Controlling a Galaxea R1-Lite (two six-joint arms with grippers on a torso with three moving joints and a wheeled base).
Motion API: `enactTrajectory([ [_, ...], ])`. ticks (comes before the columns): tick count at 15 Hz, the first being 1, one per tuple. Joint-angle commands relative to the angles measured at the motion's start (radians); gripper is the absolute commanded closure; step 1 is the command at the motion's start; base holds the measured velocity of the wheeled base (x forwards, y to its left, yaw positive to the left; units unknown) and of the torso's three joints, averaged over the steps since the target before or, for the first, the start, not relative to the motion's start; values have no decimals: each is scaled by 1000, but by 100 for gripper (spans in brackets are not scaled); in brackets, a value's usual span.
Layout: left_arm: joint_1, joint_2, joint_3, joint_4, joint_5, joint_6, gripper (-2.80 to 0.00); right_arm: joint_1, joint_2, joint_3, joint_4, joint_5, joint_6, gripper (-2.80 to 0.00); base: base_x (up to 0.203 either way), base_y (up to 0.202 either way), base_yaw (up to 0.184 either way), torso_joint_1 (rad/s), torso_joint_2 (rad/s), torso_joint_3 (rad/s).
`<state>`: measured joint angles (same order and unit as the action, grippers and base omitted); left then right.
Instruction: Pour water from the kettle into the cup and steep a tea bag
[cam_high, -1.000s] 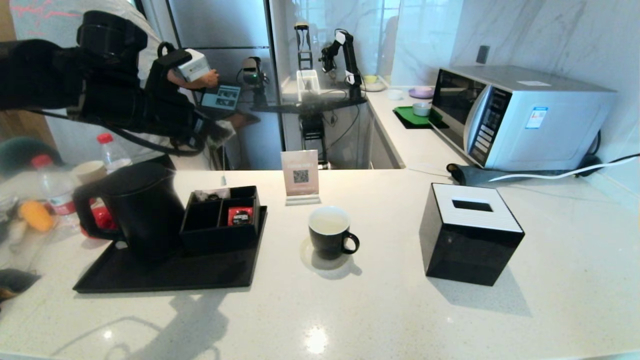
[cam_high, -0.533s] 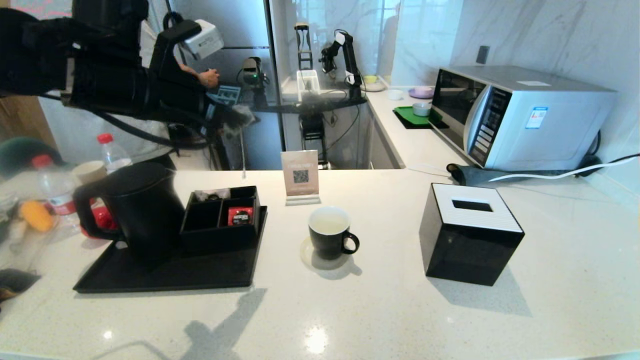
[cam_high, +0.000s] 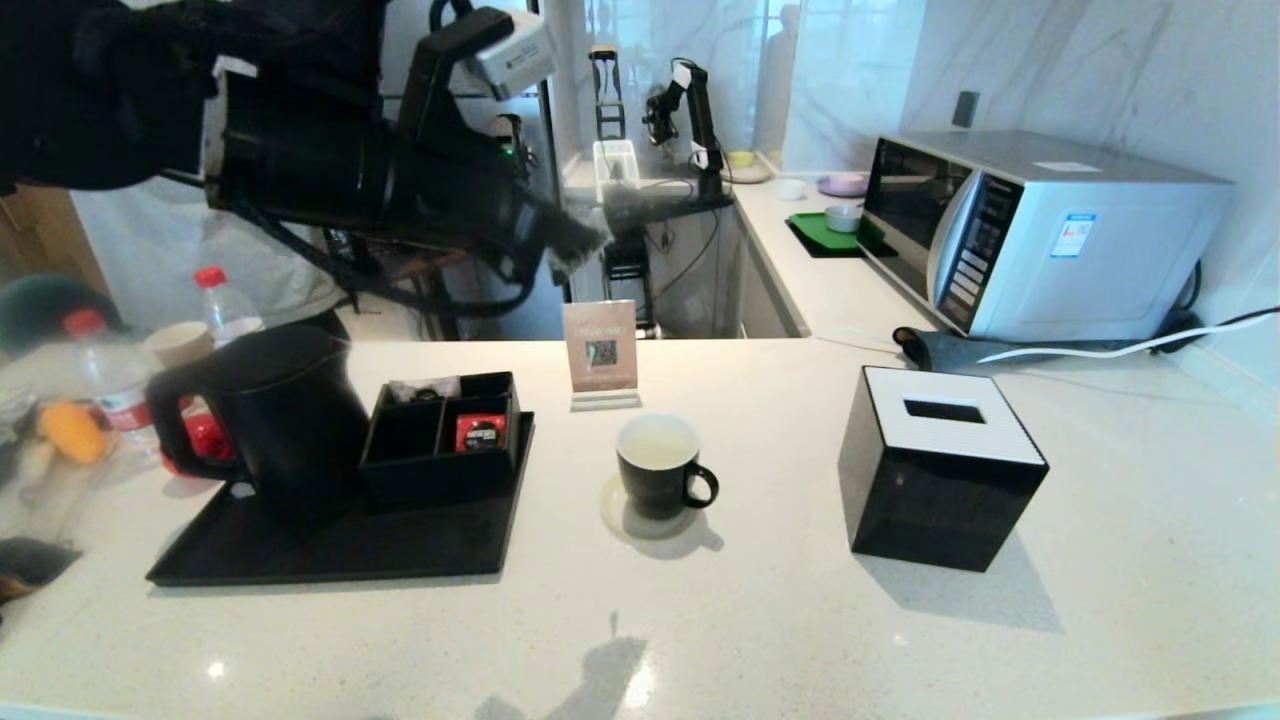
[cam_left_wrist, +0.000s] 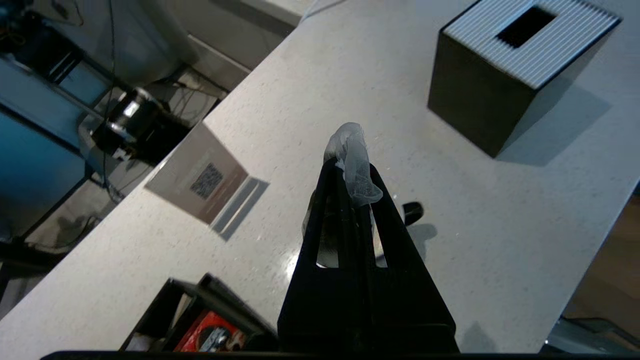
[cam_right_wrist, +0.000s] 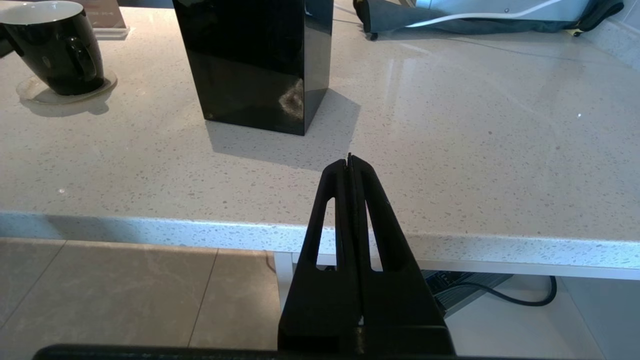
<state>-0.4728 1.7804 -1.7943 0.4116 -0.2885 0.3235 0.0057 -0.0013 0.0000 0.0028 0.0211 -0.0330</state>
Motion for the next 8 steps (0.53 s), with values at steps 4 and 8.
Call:
enactTrajectory([
  [4, -85, 1, 0, -155, 95, -87, 0, 0, 1, 0, 0, 0, -1, 0, 0, 0, 0, 0, 0, 0],
  [8, -127, 10, 35, -243, 113, -185, 0, 1, 1, 0, 0, 0, -1, 0, 0, 0, 0, 0, 0, 0],
])
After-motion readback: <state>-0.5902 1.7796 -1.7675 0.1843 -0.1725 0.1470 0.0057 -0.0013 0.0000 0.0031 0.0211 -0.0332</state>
